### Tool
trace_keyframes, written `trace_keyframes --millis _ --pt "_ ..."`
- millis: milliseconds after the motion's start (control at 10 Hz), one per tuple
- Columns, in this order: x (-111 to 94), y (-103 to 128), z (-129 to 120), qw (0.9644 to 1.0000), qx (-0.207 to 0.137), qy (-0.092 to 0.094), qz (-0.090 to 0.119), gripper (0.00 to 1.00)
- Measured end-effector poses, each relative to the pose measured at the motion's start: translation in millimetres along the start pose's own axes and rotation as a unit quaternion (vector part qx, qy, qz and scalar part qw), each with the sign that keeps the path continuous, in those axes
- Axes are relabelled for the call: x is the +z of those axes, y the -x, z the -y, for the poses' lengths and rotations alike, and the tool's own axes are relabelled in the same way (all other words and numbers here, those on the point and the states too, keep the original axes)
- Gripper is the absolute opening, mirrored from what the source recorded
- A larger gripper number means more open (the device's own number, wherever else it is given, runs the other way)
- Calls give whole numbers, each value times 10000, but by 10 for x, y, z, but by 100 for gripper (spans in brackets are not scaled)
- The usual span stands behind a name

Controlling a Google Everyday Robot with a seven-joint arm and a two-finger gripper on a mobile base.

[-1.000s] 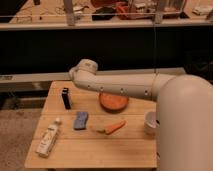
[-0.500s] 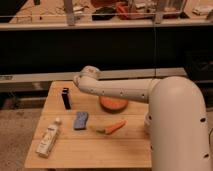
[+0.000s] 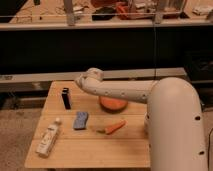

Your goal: Knock the eraser over

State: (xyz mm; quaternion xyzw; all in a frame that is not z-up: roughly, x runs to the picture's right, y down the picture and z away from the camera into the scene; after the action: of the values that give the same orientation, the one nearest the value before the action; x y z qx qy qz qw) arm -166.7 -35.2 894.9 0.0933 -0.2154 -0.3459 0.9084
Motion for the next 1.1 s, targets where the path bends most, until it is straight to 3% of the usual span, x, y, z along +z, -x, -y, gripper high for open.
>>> trace_keyframes --millis 200,600,1100 --pt "93 41 61 9988 -298 83 368 0" --pt "247 89 69 9936 -561 257 941 0" --pt "353 282 157 9877 -929 316 1218 0"
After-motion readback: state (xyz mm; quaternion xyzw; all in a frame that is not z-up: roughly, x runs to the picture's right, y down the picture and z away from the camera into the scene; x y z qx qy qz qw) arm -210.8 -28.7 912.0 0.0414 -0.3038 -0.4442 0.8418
